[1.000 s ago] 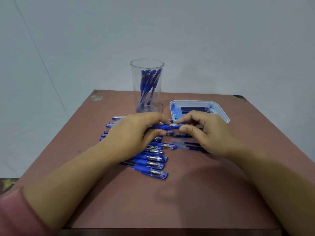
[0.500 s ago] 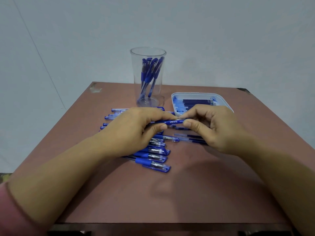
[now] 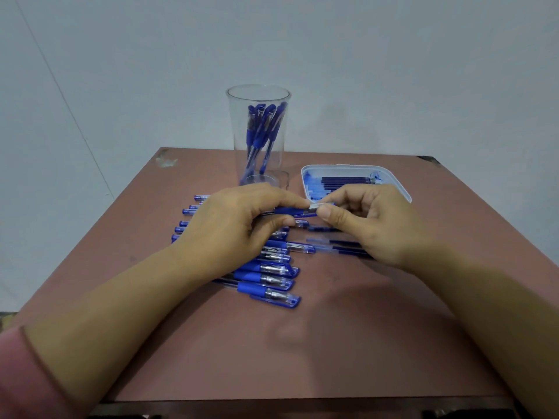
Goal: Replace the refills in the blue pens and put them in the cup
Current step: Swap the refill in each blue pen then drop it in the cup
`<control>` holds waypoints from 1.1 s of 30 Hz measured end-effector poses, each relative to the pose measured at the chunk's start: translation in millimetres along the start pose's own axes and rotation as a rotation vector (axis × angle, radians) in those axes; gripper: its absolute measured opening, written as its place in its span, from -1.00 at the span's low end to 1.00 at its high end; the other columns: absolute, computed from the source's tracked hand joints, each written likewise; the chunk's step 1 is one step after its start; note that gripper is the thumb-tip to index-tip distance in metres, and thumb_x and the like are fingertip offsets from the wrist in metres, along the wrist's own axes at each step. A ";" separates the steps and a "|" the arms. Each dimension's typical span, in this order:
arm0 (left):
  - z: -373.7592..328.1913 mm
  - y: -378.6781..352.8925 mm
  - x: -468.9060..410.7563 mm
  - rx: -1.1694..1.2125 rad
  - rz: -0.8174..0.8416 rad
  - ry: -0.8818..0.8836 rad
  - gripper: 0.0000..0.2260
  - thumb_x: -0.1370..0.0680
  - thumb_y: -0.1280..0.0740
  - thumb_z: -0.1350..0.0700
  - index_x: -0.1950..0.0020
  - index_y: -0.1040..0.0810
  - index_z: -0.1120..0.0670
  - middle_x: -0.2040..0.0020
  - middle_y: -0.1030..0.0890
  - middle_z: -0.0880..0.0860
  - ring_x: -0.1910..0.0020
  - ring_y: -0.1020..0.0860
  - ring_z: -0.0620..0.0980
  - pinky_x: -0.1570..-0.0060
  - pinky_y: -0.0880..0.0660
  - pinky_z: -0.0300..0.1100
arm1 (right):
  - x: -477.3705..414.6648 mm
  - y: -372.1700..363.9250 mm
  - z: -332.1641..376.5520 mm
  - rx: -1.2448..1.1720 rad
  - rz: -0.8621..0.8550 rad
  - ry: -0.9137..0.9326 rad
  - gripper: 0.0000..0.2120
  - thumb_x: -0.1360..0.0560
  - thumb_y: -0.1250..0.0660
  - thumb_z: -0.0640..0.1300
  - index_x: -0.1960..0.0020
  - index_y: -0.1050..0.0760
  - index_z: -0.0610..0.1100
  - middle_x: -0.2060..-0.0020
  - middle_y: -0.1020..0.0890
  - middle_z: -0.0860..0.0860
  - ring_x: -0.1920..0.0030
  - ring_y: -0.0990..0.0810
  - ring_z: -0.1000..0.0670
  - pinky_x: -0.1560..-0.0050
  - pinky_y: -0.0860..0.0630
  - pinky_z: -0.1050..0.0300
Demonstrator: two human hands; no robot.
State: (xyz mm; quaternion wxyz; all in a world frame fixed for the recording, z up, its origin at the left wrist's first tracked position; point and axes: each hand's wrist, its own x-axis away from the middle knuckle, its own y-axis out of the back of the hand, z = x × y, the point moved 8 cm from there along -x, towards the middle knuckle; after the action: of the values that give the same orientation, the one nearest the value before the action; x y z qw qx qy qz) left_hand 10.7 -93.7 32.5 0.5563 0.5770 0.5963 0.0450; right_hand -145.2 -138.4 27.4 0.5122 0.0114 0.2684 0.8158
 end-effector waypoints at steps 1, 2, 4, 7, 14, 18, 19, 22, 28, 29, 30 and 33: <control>-1.3 -1.7 -0.1 -0.015 0.020 0.000 -0.73 -0.56 -0.28 -0.02 -0.25 -0.53 -0.20 0.05 -0.64 -0.14 0.10 -0.58 -0.17 0.12 -0.52 -0.16 | 0.5 -0.1 -0.1 0.009 0.003 -0.002 -0.96 -0.45 -0.41 -0.07 0.16 -0.62 0.01 0.24 -0.70 -0.02 0.23 -0.60 0.09 0.11 -0.54 0.25; -2.5 -2.9 -0.2 -0.022 0.038 0.006 -0.72 -0.56 -0.26 -0.03 -0.26 -0.52 -0.21 0.06 -0.63 -0.13 0.12 -0.58 -0.15 0.13 -0.51 -0.15 | 1.1 -0.1 0.0 0.023 0.006 -0.003 -0.94 -0.48 -0.40 -0.10 0.16 -0.63 0.01 0.24 -0.69 -0.02 0.24 -0.59 0.11 0.14 -0.52 0.30; -3.0 -4.8 0.1 -0.008 0.065 0.031 -0.71 -0.56 -0.24 -0.05 -0.27 -0.49 -0.23 0.06 -0.64 -0.14 0.09 -0.60 -0.14 0.11 -0.52 -0.15 | 1.9 0.1 -1.1 0.053 0.011 -0.005 -0.92 -0.49 -0.40 -0.10 0.15 -0.64 0.02 0.23 -0.69 -0.05 0.25 -0.56 0.11 0.16 -0.49 0.31; -1.0 -8.7 0.6 0.047 0.109 0.072 -0.71 -0.57 -0.28 0.01 -0.27 -0.53 -0.24 0.01 -0.65 -0.16 0.04 -0.62 -0.11 0.07 -0.54 -0.10 | 2.2 0.0 -2.6 0.102 0.025 0.008 -0.91 -0.50 -0.39 -0.07 0.15 -0.65 0.05 0.23 -0.68 -0.09 0.25 -0.57 -0.04 0.11 -0.52 0.12; 11.8 -10.1 4.7 0.073 0.224 0.148 -0.63 -0.59 -0.31 0.09 -0.17 -0.46 -0.43 -0.02 -0.57 -0.42 0.02 -0.55 -0.41 0.07 -0.42 -0.49 | -0.7 14.3 -8.8 0.184 -0.022 0.047 -0.93 -0.49 -0.41 -0.10 0.15 -0.65 0.04 0.27 -0.68 -0.02 0.25 -0.59 -0.02 0.07 -0.53 0.01; 17.3 -5.5 3.9 0.010 0.178 0.169 -0.71 -0.55 -0.37 0.03 -0.14 -0.54 -0.38 0.17 -0.62 -0.33 0.32 -0.56 -0.09 0.26 -0.47 -0.27 | -2.0 18.3 -13.6 0.200 0.048 0.047 -0.95 -0.47 -0.44 -0.04 0.14 -0.65 0.00 0.34 -0.63 0.06 0.33 -0.50 0.08 0.22 -0.44 0.08; 17.8 -3.6 3.3 0.000 0.148 0.171 -0.75 -0.54 -0.39 0.00 -0.14 -0.59 -0.32 0.20 -0.63 -0.28 0.32 -0.57 -0.05 0.23 -0.49 -0.19 | -2.1 17.1 -13.0 0.222 0.084 0.057 -0.91 -0.46 -0.45 0.00 0.13 -0.66 0.00 0.31 -0.64 0.02 0.33 -0.49 0.03 0.23 -0.44 0.06; 21.8 1.0 4.5 -0.011 0.101 0.180 -0.78 -0.50 -0.39 -0.14 -0.15 -0.59 -0.28 0.17 -0.61 -0.32 0.25 -0.59 -0.10 0.18 -0.54 -0.10 | 2.7 11.6 -10.4 0.321 0.203 0.094 -0.87 -0.38 -0.42 0.07 0.13 -0.67 0.06 0.27 -0.64 0.01 0.26 -0.56 0.00 0.16 -0.52 -0.04; 18.9 3.6 3.9 0.045 0.094 0.136 -0.75 -0.47 -0.42 -0.08 -0.14 -0.60 -0.28 0.07 -0.58 -0.41 0.04 -0.58 -0.36 0.05 -0.51 -0.29 | 11.3 -2.9 -10.2 0.569 0.328 0.191 -0.83 -0.37 -0.46 0.20 0.05 -0.64 0.26 0.21 -0.49 0.20 0.07 -0.41 0.13 0.09 -0.29 0.32; 17.7 3.8 3.0 0.056 0.093 0.126 -0.76 -0.48 -0.42 -0.08 -0.14 -0.60 -0.27 0.05 -0.59 -0.39 0.01 -0.58 -0.37 0.02 -0.50 -0.31 | 11.5 -4.9 -9.7 0.593 0.337 0.200 -0.85 -0.38 -0.47 0.17 0.05 -0.65 0.25 0.22 -0.47 0.18 0.08 -0.38 0.14 0.10 -0.27 0.35; 15.8 4.2 2.4 0.066 0.090 0.112 -0.76 -0.50 -0.42 -0.08 -0.15 -0.59 -0.27 0.02 -0.60 -0.37 -0.02 -0.57 -0.39 -0.01 -0.50 -0.35 | 11.7 -6.4 -8.7 0.616 0.344 0.210 -0.86 -0.38 -0.48 0.15 0.06 -0.65 0.25 0.23 -0.46 0.17 0.08 -0.37 0.14 0.11 -0.25 0.37; 9.5 6.1 0.5 0.057 0.084 0.055 -0.76 -0.53 -0.39 -0.03 -0.18 -0.55 -0.25 -0.02 -0.61 -0.32 -0.04 -0.56 -0.39 -0.04 -0.45 -0.45 | 12.4 -9.0 -5.8 0.668 0.353 0.237 -0.86 -0.37 -0.49 0.14 0.07 -0.64 0.24 0.23 -0.45 0.16 0.10 -0.36 0.13 0.12 -0.24 0.38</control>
State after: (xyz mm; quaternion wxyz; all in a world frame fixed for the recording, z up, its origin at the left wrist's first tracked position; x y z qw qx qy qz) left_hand 21.5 -96.9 32.8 0.5206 0.6158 0.5876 0.0669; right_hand -145.3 -127.5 15.2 0.2978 0.1290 0.5703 0.7546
